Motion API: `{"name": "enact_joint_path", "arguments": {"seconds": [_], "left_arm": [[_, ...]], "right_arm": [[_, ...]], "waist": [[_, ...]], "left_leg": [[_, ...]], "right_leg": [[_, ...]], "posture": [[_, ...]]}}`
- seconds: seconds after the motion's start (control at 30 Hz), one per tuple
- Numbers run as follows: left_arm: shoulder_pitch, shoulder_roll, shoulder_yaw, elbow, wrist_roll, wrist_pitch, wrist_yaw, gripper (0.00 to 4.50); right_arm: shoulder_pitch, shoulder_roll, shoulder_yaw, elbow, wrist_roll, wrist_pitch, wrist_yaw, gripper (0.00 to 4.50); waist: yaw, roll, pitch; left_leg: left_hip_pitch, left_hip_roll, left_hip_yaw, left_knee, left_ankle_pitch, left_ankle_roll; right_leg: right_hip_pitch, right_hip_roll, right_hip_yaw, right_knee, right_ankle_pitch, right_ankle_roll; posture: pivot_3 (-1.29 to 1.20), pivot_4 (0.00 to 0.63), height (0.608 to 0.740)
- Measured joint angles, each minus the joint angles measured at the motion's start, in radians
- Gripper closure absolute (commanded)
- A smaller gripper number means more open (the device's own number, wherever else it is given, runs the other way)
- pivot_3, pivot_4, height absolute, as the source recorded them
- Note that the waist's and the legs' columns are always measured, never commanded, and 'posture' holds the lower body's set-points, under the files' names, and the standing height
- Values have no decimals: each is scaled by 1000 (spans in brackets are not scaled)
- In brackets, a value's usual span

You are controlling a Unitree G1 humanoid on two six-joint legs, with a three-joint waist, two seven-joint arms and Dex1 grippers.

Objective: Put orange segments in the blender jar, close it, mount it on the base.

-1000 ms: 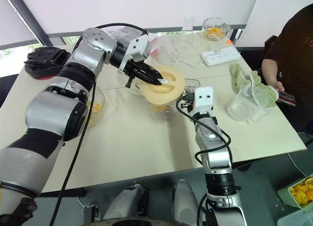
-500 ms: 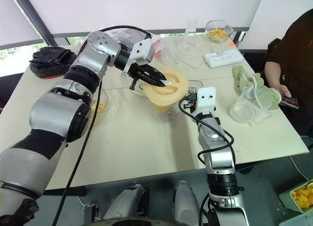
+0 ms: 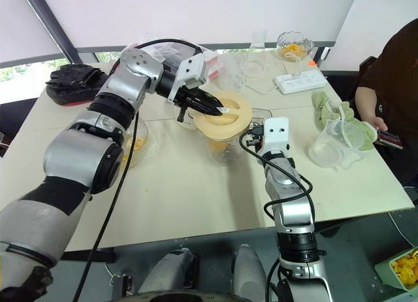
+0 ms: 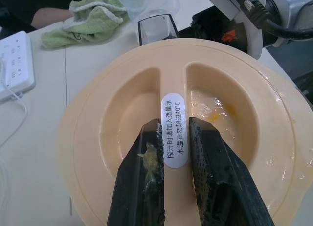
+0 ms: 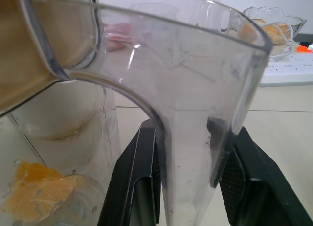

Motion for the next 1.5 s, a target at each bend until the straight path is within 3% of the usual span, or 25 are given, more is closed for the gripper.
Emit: {"name": "enact_joint_path", "arguments": {"seconds": [0.43,0.67,0.93,1.2,1.3,1.5], "left_arm": [[43,-7,-24,-206,-1,345,82,4297],[140,16,-32,-401,-5,391,103,4297],[215,47,-34,-542,-25,419,149,471],[271,43,56,-586,-146,501,242,471],[268,11,175,-619,-256,549,316,471],[274,-10,395,-820,-489,675,514,471]], "right_arm": [[-21,0,-14,29,1,0,2,3475],[-21,0,-14,35,0,-2,11,3475],[-22,-2,11,30,-12,-30,21,3488],[-19,-2,-3,28,-11,-34,25,3488],[-19,-2,-12,28,-8,-39,28,3488],[-20,-1,-8,29,-5,-41,34,3488]], "waist": [[2,1,-2],[-1,4,-5],[-6,5,-5],[-6,5,-4],[-5,5,-4],[-8,5,-4]], "left_leg": [[0,0,-1,0,0,0],[1,0,-1,-1,0,0],[1,1,-1,-2,0,0],[-7,1,0,-3,2,-4],[-16,1,0,-1,4,-8],[-17,1,0,-2,4,-8]], "right_leg": [[1,0,0,-1,0,0],[2,0,0,-3,0,0],[1,0,0,-4,0,0],[-8,0,1,-3,0,0],[-16,0,1,-2,0,0],[-18,0,1,-2,0,0]], "posture": [[0,150,740],[0,150,740],[0,150,740],[0,150,740],[0,150,740],[0,150,740]]}}
